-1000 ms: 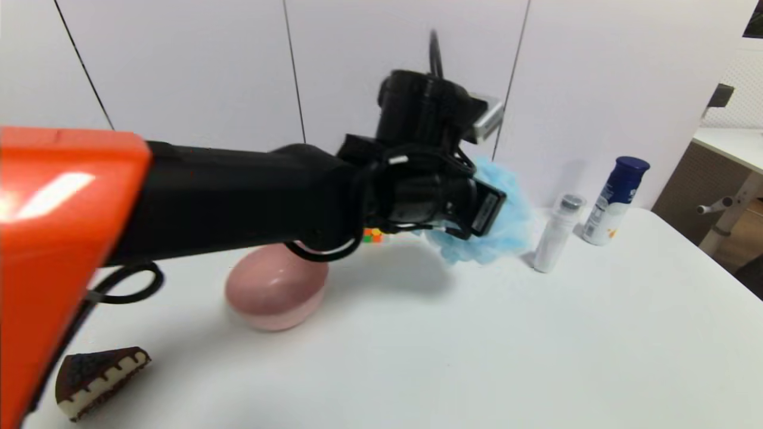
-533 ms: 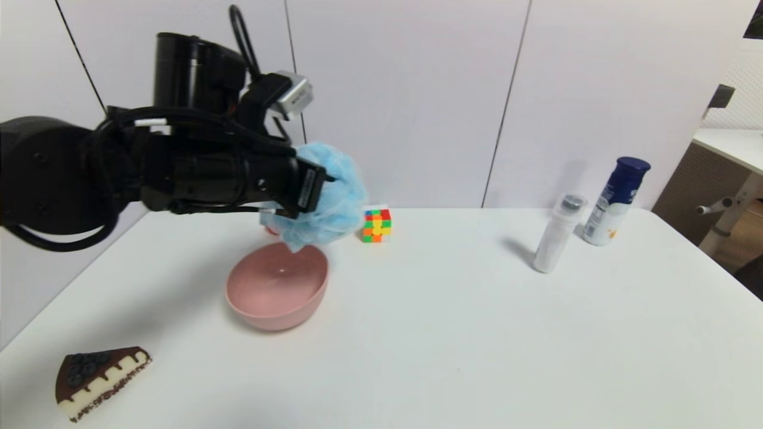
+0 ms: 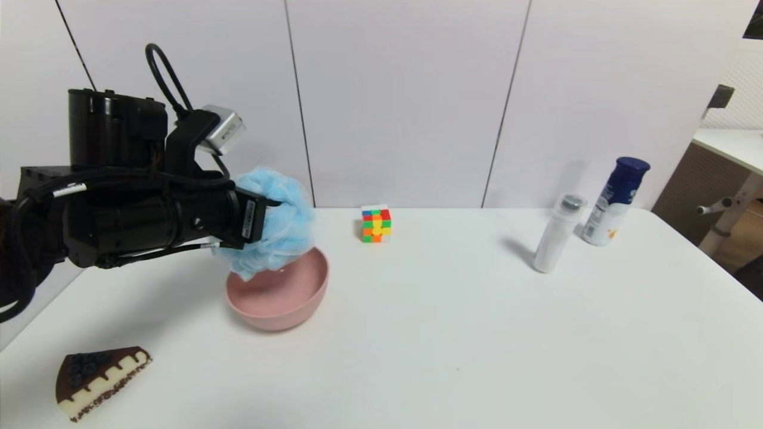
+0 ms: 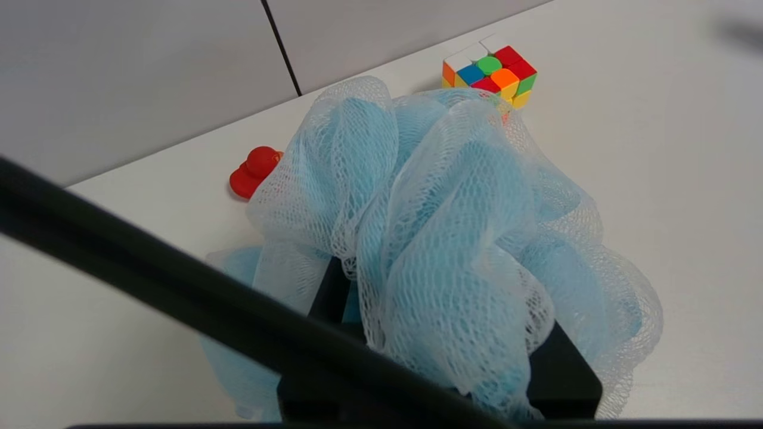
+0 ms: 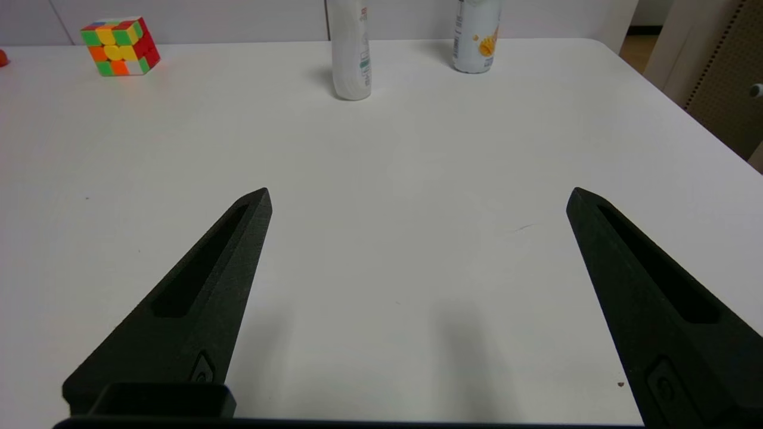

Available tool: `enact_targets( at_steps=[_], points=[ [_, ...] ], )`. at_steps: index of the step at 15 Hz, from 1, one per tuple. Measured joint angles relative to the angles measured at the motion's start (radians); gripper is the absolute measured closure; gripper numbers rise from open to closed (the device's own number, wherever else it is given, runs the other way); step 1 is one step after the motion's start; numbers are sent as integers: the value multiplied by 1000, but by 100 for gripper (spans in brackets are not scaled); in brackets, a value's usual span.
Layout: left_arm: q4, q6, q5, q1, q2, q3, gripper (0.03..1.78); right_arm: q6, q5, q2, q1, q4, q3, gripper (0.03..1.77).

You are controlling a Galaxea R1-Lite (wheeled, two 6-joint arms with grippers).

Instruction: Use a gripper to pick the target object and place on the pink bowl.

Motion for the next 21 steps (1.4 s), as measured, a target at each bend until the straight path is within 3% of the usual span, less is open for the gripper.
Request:
enact_targets(
  at_steps=[5,8,11,16,21],
  points=[
    [-47,4,-6,-2,16,52,139,0,0,0,1,0,0,9],
    [-49,11,-25,-5,31,56,96,0,0,0,0,0,0,9],
    [-67,13,-24,-5,38,59,68,0,0,0,0,0,0,9],
    [-68,15,-23,-5,38,60,41,0,0,0,0,0,0,9],
    [-68,15,-23,-5,8,35,27,0,0,0,0,0,0,9]
  ],
)
